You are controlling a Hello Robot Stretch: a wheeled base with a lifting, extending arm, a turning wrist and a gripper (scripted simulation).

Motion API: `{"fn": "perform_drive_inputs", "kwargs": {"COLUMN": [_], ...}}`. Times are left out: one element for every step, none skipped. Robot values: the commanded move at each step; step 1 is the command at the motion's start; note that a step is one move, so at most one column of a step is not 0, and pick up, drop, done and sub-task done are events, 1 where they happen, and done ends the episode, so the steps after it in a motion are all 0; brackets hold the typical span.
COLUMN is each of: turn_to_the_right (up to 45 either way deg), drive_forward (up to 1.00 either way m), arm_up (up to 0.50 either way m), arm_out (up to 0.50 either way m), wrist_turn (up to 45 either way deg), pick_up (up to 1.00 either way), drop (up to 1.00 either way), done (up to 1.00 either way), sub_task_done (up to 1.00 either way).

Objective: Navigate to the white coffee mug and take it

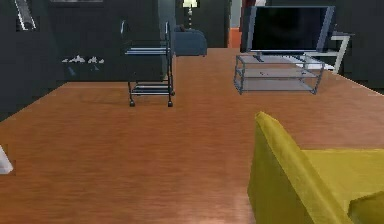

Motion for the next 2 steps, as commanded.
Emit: {"fn": "perform_drive_inputs", "kwargs": {"turn_to_the_right": [0.0,6.0], "drive_forward": [0.95,0.0], "arm_up": [0.0,0.0], "arm_out": [0.0,0.0], "wrist_turn": [0.0,0.0], "pick_up": [0.0,0.0], "drop": [0.0,0.0], "done": [0.0,0.0], "sub_task_done": [0.0,0.0]}}
